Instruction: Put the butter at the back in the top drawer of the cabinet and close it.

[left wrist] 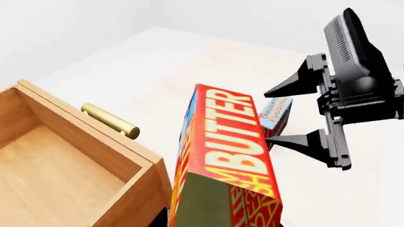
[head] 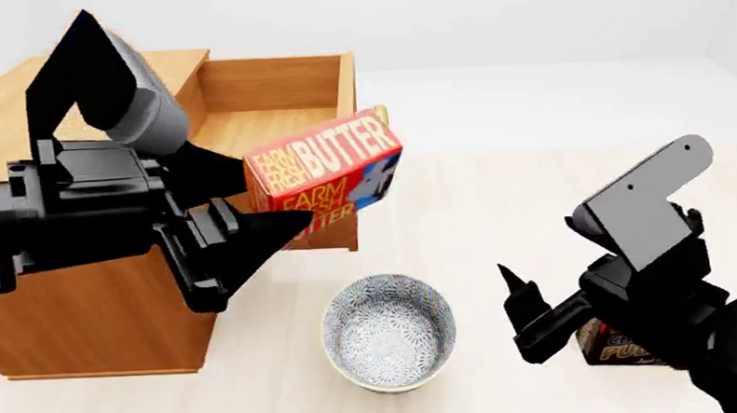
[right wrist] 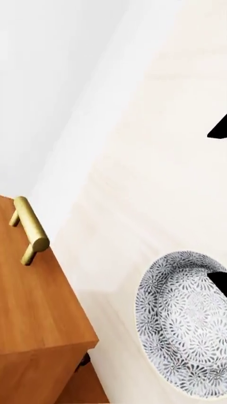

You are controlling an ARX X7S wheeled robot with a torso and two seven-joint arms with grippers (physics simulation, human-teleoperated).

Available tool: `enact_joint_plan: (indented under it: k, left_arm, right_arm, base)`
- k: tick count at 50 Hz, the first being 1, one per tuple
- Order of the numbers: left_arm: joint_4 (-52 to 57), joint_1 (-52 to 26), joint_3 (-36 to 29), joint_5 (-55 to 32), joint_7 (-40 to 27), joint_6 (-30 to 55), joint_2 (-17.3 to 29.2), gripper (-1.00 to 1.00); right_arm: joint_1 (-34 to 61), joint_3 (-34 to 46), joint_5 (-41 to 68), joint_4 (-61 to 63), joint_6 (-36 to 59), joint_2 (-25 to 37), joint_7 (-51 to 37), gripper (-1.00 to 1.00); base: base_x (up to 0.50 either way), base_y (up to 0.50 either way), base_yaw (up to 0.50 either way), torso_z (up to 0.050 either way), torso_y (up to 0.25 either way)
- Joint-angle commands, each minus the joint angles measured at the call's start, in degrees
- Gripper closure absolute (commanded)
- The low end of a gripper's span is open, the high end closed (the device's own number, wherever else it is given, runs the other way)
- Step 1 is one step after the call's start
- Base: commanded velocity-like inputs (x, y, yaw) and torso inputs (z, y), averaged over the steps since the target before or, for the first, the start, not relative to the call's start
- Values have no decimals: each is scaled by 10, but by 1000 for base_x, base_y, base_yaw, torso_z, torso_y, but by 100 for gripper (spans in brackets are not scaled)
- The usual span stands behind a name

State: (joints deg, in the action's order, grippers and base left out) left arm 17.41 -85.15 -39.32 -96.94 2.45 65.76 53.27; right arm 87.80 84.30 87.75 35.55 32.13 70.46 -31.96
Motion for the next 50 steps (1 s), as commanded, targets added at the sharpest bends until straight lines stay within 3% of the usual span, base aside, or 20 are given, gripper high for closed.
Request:
enact_joint_plan:
  k: [1,10,25,50]
  left_arm:
    - [-78,-71,17,-69,-91,5,-25,100]
    - [-195,-139,-13,-45,-127,19,-86,100]
    - [-406,-234,-94,106,-67,13,-207,100]
    - [-772,-292,-243,322,142,-113,-391,100]
  right_arm:
    - [-105,9,-73,46,-178,47,-56,-100]
    - [-161,26,-126,91,-272,96,-64,-100]
    - [-239,71,-217,120,-380,133,-93,-100]
    - [-263,83,-290,189,-415,189,-143,-100]
  base:
    - [0,0,0,0,0]
    - [0,0,0,0,1]
    - [0,0,0,1,1]
    - [0,0,0,0,1]
